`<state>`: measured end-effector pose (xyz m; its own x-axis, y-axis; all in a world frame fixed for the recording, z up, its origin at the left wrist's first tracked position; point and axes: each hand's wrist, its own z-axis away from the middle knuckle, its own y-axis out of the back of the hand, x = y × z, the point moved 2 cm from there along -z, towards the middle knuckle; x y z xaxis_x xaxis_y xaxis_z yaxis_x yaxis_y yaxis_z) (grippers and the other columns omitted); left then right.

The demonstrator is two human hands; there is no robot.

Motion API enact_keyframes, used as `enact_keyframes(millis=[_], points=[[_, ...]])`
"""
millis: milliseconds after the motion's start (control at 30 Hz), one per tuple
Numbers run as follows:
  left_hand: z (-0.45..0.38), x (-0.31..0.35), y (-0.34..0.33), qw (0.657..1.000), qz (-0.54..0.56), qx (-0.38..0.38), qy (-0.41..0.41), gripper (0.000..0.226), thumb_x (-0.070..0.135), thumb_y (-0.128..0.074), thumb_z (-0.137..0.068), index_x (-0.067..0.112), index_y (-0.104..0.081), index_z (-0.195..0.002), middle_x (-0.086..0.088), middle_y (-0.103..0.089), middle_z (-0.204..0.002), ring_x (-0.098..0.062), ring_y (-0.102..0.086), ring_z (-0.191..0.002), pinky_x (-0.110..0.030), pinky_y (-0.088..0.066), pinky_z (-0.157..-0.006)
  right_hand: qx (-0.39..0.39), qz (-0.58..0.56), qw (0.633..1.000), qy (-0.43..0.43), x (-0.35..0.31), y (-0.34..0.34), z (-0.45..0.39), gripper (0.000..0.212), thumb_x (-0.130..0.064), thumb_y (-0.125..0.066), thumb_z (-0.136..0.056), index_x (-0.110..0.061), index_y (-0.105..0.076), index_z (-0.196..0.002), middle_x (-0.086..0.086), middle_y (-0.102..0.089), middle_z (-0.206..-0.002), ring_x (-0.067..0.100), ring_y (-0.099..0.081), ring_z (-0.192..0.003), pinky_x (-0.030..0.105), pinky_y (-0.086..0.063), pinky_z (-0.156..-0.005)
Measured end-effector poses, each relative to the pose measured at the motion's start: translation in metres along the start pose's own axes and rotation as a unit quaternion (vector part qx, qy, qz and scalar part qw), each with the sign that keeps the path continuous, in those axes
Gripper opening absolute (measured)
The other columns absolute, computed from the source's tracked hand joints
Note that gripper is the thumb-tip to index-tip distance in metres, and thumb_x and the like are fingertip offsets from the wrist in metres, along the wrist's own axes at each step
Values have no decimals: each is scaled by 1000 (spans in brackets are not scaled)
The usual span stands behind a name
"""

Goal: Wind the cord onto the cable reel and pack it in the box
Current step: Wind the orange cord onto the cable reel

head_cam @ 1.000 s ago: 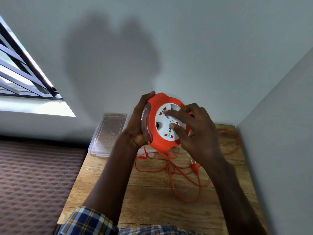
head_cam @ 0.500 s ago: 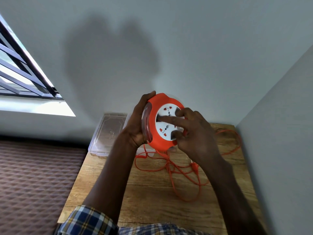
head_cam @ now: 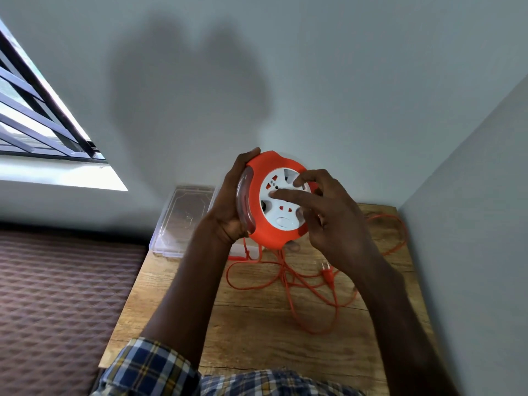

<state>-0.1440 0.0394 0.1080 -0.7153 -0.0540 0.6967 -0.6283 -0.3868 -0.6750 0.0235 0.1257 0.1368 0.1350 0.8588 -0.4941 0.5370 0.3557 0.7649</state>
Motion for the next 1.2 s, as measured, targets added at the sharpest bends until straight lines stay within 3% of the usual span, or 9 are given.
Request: enact_keyframes(millis=[233,400,533,667,800,900,1000,1100,1200], points=[[0,0,0,1000,17,6,5,56,55,-43,-104,15,-81,-104,-11,-78,-101,-28,-76,-91,-41,-63,-80,-39,-38,998,40,2,-4,-2,53,5,-68,-87,-39,-72,-117,-6,-43,-150,19,-54,-124,17,-48,-79],[1,0,-1,1000,7,-3,22,59,56,-41,-105,15,-83,-100,-10,-78,-98,-27,-76,-89,-41,-63,-80,-37,14,999,13,3,-7,-2,63,3,-71,-85,-45,-67,-126,-7,-47,-150,22,-48,-129,36,-57,-88],[0,-2,-2,999,2,-7,31,59,58,-41,-104,15,-82,-103,-10,-77,-101,-27,-74,-92,-42,-62,-84,-13,41,999,7,1,-8,0,66,0,-74,-82,-47,-66,-127,-6,-55,-144,22,-53,-125,33,-56,-83],[-1,-2,-4,999,-11,-13,38,51,57,-49,-102,13,-73,-114,-13,-72,-109,-30,-70,-101,-44,-57,-93,18,19,995,-99,-5,-7,2,57,-48,-80,-78,-53,-59,-131,-18,-63,-105,9,-64,-102,21,-51,-74],[-1,-4,-11,999,-7,-24,44,52,54,-49,-104,11,-78,-108,-13,-75,-106,-29,-71,-100,-45,-54,-97,89,21,981,-173,-14,-8,0,65,-77,-66,-73,-40,-61,-127,-10,-77,-86,9,-72,-80,33,-59,-70],[0,-4,-12,998,-5,-30,46,54,55,-48,-102,11,-79,-106,-13,-76,-106,-29,-72,-97,-44,-57,-93,86,24,984,-152,-13,-5,0,56,-67,-67,-83,-36,-63,-130,-9,-76,-87,7,-70,-78,30,-58,-70],[0,-1,-9,999,2,-27,41,54,57,-46,-103,15,-79,-103,-10,-76,-102,-27,-72,-95,-42,-58,-90,90,6,994,-63,-7,2,0,34,-33,-71,-94,-32,-67,-128,-9,-69,-106,3,-63,-87,32,-59,-70],[0,-1,-5,999,6,-24,47,59,60,-42,-104,16,-82,-102,-9,-77,-102,-26,-72,-94,-42,-59,-89,8,-22,1000,12,3,1,1,46,-2,-67,-91,-33,-70,-124,-6,-52,-139,13,-56,-122,25,-59,-79],[2,-3,-2,998,4,-28,55,59,61,-44,-101,14,-81,-106,-11,-77,-105,-28,-73,-95,-42,-61,-86,-59,-46,997,7,7,0,2,60,9,-66,-86,-40,-72,-121,-10,-45,-149,15,-49,-131,26,-58,-87]])
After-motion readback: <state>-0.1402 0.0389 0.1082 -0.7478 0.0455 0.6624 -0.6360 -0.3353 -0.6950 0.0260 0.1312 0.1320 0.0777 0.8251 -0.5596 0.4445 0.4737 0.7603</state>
